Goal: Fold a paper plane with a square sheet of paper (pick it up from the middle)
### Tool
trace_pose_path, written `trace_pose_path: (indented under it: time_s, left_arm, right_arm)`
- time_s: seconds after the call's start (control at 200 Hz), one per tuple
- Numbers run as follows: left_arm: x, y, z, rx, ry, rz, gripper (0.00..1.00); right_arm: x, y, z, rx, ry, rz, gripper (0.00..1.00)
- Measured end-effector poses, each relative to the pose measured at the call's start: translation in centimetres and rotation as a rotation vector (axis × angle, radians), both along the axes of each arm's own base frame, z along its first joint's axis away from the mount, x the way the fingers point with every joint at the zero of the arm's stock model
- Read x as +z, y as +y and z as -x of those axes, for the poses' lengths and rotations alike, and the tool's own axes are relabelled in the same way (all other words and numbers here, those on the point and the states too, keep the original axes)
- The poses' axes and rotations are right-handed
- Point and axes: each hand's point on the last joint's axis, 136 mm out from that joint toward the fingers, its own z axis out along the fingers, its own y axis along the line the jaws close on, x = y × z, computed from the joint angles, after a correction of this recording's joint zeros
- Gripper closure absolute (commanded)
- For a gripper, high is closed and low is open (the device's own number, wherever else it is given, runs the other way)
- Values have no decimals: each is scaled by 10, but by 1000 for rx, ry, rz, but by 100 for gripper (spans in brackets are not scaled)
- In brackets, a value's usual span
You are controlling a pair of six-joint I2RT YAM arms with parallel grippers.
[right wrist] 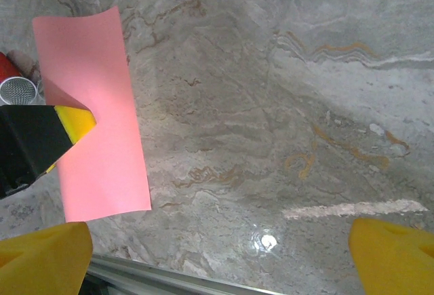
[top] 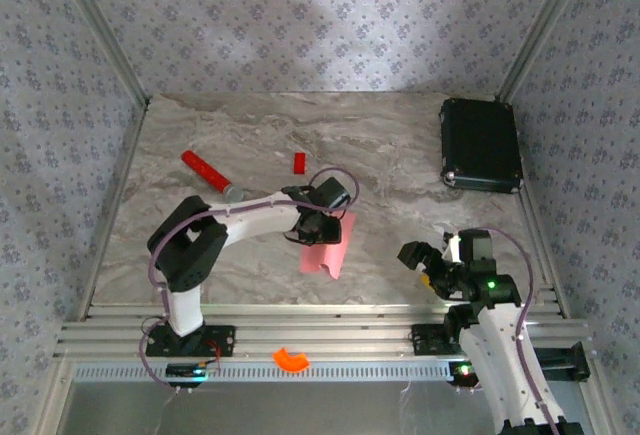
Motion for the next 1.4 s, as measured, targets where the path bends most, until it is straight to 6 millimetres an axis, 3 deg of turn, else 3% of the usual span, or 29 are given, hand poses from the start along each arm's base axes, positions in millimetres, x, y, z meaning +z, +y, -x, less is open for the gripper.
trace_pose_path:
  time_s: [0.14, 0.405, 0.785, 0.875, 1.149, 1.399]
  left_arm:
    - [10, -7, 0, -3, 11, 90, 59]
    - [29, 1, -9, 59, 47, 303, 60]
    - [81, -37, -14, 4, 32, 601, 60]
    - [77, -33, -14, 13, 42, 621, 60]
    - [38, -5, -14, 91, 102, 593, 60]
    - [20, -3, -13, 97, 118, 584, 59]
  right_arm:
    - [2, 1, -1, -16, 9, -16, 1]
    - [6, 9, 0, -19, 26, -52, 1]
    - [14, 26, -6, 8, -19, -50, 1]
    - [17, 29, -10, 4, -54, -30, 1]
    - [35, 41, -29, 21, -206, -25, 2]
    - [22, 46, -35, 11, -195, -40, 6]
